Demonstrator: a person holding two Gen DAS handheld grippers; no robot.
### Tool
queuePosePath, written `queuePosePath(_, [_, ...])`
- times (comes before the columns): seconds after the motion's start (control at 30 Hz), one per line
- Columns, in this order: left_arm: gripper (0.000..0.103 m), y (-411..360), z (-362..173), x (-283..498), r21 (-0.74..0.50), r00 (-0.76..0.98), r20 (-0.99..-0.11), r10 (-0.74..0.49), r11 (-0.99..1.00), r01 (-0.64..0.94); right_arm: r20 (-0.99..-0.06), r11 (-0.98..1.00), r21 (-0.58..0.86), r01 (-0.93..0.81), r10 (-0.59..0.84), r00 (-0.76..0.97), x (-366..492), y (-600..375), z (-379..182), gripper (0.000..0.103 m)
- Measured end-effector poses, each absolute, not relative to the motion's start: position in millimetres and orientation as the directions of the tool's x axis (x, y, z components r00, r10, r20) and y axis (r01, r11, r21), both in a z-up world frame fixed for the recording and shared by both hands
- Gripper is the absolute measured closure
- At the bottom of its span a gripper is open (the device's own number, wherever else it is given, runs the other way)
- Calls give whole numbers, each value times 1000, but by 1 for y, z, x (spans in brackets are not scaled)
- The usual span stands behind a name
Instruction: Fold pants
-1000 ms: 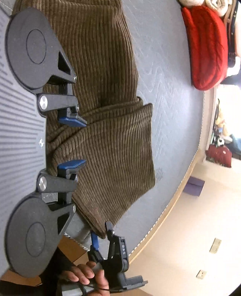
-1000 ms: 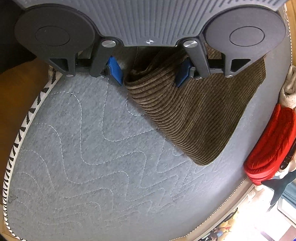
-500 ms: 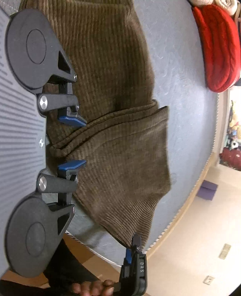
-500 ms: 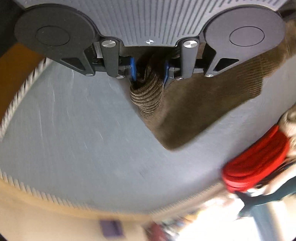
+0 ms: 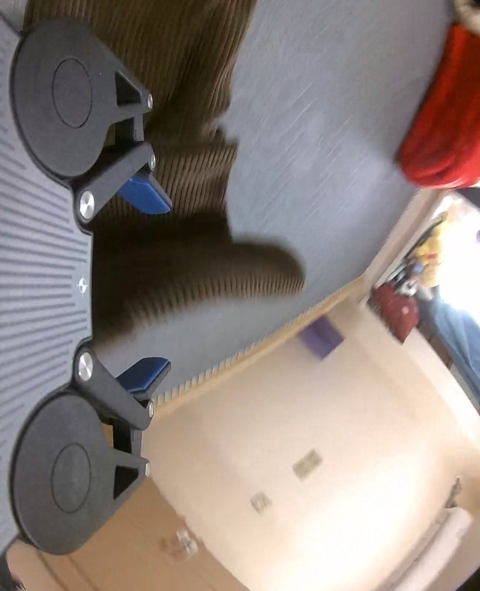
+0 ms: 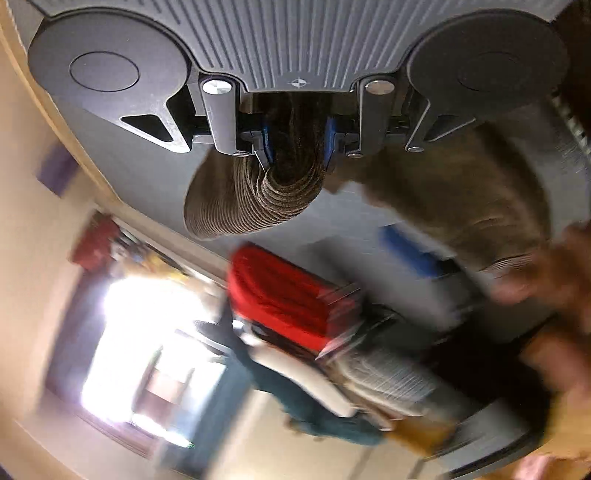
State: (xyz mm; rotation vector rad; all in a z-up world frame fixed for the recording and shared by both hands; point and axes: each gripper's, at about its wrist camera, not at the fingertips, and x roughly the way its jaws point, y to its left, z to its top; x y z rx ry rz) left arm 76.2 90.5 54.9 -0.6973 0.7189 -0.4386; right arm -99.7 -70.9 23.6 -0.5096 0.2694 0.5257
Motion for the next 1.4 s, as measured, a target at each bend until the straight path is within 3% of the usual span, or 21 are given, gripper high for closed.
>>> queuePosePath(0.13, [15,79,47,102,-704,658,-505,-558,708,60,-387,710,-409,-573,434,814,-99,-64,17,75])
queuePosePath(0.3, [28,62,36,125,-691,635,-546,-547,723,28,-389,685,-435,-584,442,808,-109,-61,14,75])
queuePosePath(0.4, [46,54,35,131,-651,623,-585,-519,759,21,-393,676,-439,-592,448,803,-111,-61,14,75])
queuePosePath(0.47, [75,48,32,136,-600,606,-635,-479,800,3,-396,678,-433,-594,449,801,-109,-59,15,75])
queuePosePath(0.53, [83,47,26,140,-592,595,-650,-473,806,-6,-405,686,-421,-594,443,800,-107,-60,15,75])
queuePosePath(0.63, [85,54,25,131,-557,608,-656,-447,830,10,-422,699,-372,-611,459,782,-99,-63,22,71])
queuePosePath(0.73, [85,75,35,114,-522,636,-654,-411,853,14,-426,722,-198,-663,546,721,-91,-77,38,65])
queuePosePath(0.83, [86,118,51,89,-483,670,-662,-335,875,-39,-345,717,-93,-691,628,698,-93,-88,61,51])
queuePosePath(0.9, [86,155,65,69,-441,681,-681,-269,893,-89,-263,723,-62,-688,653,710,-97,-90,76,51])
queuePosePath(1.0, [85,216,81,40,-392,682,-708,-180,905,-167,-260,734,60,-677,666,699,-81,-89,84,49])
queuePosePath(1.1, [80,268,89,17,-333,669,-741,-60,898,-288,-359,761,189,-621,642,677,-53,-82,72,47])
queuePosePath(1.2, [54,307,84,8,-294,611,-791,35,854,-429,-469,762,340,-552,646,603,-22,-72,54,35])
queuePosePath(1.3, [32,326,72,4,-308,612,-789,62,822,-479,-535,746,453,-488,665,520,0,-56,33,34])
queuePosePath(1.33, [18,329,65,6,-320,605,-794,54,809,-492,-556,747,475,-466,664,500,5,-50,27,32])
queuePosePath(1.4, [13,333,46,13,-330,581,-813,39,790,-516,-586,736,528,-423,677,445,12,-37,12,30])
